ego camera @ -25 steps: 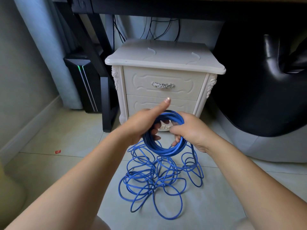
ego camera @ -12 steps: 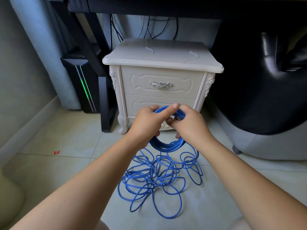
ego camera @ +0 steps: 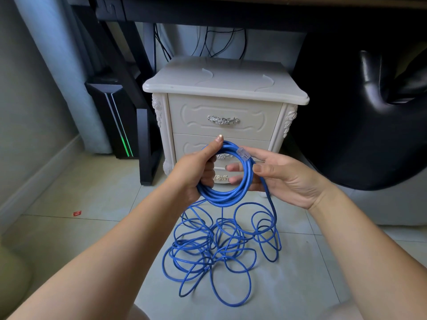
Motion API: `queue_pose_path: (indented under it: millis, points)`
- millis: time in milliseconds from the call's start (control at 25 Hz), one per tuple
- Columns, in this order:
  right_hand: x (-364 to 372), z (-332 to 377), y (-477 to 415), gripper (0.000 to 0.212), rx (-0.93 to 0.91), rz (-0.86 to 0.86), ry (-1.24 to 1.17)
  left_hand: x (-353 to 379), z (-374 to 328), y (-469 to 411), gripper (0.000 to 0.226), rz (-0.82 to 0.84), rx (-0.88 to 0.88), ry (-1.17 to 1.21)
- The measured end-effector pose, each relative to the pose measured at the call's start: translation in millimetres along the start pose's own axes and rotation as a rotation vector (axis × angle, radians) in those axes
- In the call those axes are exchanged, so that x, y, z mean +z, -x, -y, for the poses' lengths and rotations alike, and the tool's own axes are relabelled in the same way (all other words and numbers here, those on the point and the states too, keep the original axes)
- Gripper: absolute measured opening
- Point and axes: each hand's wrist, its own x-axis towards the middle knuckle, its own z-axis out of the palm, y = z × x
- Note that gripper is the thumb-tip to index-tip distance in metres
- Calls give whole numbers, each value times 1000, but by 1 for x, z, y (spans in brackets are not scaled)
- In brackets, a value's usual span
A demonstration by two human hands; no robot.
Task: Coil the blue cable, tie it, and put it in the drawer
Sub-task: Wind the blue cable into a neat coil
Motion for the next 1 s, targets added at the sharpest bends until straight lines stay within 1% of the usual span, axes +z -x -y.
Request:
queue_pose_path:
  millis: [40,80,200,280,360,480,560,600,720,800,880,1000]
  points:
    - [1,0,0,81,-4,-3,-23,0,0,0,42,-8,-8,22]
    - [2,-1,-1,75,-12,-39,-26,0,1,-1,42,-14,-10,33]
    - [13,-3,-3,48,-31,-179,46,3,3,0,41,-20,3,24]
    - [19,-6,-8,34,-8,-268,132,4,5,1,43,-32,26,0]
    - [25,-7,-13,22,13,-408,251,5,6,1,44,-45,50,-20]
    - [31,-11,-19,14,-11,-584,373,5,6,0,45,-53,66,-31]
    - [34,-13,-22,12,-52,-629,344,3,7,-1,44,-53,71,-20]
    - [34,-13,-22,14,-76,-639,285,3,7,0,41,-58,75,-3]
    - [34,-12,-25,30,-123,-660,29,3,9,-1,33,-68,104,51]
    - [35,-14,-27,36,-142,-690,-69,5,11,0,35,-55,103,28]
    - [36,-19,-29,36,-174,-765,-3,6,14,0,35,-33,94,-17]
    - [37,-25,-28,32,-236,-883,330,7,16,2,23,13,104,-49]
